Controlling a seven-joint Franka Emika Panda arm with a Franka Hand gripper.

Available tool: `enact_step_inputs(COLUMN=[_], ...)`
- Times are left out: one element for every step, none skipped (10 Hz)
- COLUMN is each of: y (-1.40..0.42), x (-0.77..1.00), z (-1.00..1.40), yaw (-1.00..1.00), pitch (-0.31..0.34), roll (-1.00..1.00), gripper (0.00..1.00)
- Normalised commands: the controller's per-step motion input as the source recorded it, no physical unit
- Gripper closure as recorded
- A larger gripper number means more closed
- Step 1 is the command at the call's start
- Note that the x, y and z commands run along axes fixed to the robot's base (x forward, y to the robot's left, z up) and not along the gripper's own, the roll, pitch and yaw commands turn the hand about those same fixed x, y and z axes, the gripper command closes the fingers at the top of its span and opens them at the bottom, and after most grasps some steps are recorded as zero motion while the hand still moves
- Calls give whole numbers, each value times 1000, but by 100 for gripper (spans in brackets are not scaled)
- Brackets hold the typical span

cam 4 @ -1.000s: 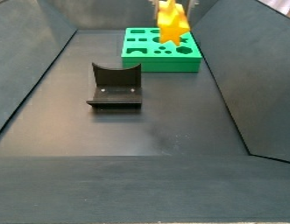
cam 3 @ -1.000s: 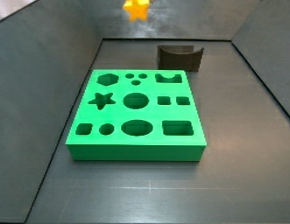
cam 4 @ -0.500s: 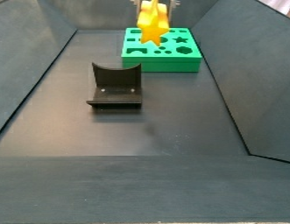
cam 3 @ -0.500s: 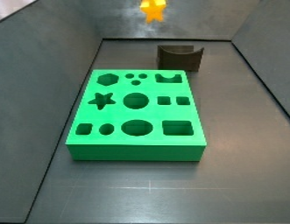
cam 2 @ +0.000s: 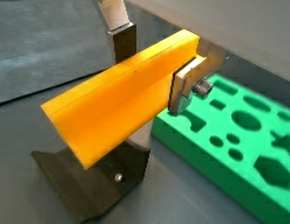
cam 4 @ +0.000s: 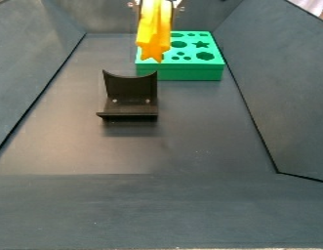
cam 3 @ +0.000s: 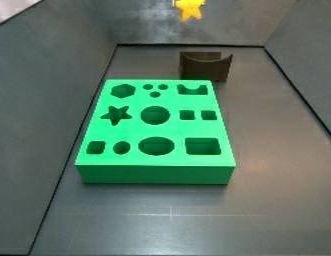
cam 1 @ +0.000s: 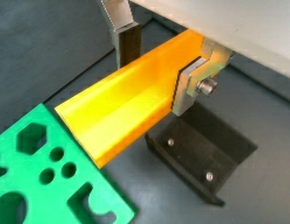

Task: Pick up the star object. Move up. Place the star object on the fixture. Regrasp the star object. Move to above the board. Insert the star object.
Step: Place the star object on the fixture.

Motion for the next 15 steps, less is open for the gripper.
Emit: enact_step_inputs(y=[73,60,56,50,50,48,49,36,32,135,138,141,139,142,146], x=[867,767,692,595,525,456,364,290,208,141,127,150,168,187,198], z=[-25,-22,-19,-19,-19,-18,-18,-11,-7,-1000,-1000,-1000,-1000,-1000,-1000], yaw=[-81,-97,-112,-130,-130,-125,-121,-109,-100,-45,-46,-131,-173,-219,-238], pitch=[100,110,115,113,97,80,64,54,45,300,287,282,260,201,157], roll=[-1000,-1000,-1000,-930,-764,-598,-372,-249,-190,-1000,-1000,-884,-731,-518,-358], gripper=[100,100,100,100,100,100,100,100,100,100,100,100,100,100,100])
